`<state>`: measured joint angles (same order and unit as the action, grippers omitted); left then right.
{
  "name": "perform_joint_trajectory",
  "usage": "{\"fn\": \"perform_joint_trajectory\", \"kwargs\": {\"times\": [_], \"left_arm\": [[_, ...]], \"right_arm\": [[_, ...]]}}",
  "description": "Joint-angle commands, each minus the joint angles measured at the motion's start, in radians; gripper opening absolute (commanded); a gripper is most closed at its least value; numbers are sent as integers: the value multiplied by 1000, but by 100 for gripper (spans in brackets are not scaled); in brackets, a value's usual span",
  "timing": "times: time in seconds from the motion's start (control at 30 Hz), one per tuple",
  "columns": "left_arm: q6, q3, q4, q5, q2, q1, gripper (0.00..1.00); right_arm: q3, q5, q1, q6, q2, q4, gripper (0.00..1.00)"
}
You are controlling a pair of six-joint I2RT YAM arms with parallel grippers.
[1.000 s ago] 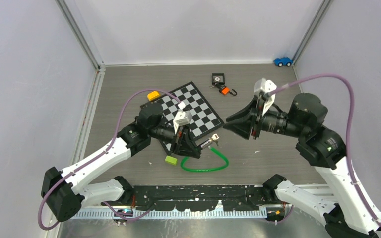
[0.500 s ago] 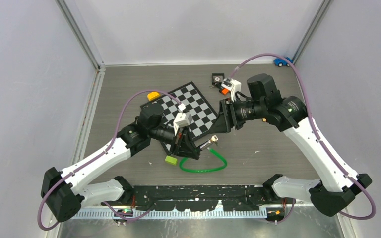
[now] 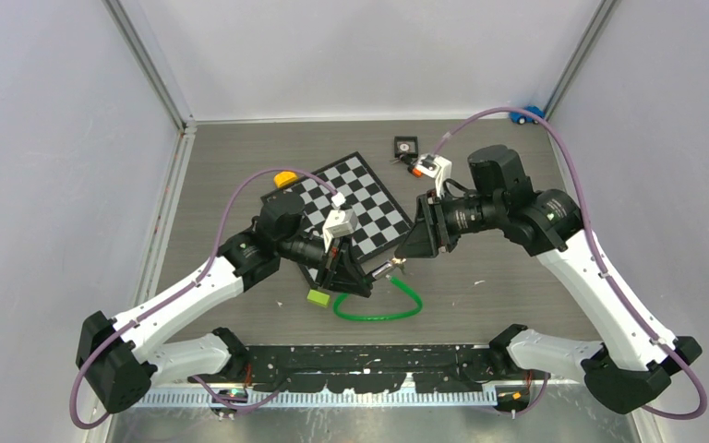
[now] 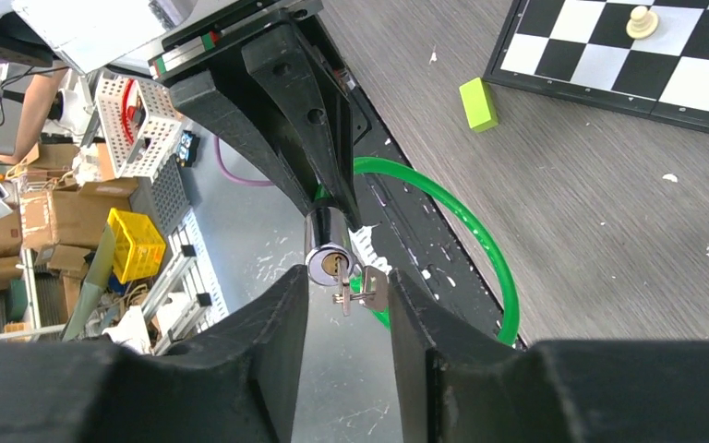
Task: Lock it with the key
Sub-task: Lock the lock.
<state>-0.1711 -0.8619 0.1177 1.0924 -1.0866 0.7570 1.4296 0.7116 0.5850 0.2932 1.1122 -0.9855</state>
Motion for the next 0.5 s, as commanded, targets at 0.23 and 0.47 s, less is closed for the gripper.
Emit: {"fn": "perform_joint_trajectory", "kwargs": {"times": [0.23,0.47], "left_arm": [[10,-48,-33,21,25,-3,0],[3,-48,-43,23,22,-4,0]], "right_arm": [[-33,106,-2,-34,-5,74,28],[-58,166,-2,-60,-5,82,19]]}}
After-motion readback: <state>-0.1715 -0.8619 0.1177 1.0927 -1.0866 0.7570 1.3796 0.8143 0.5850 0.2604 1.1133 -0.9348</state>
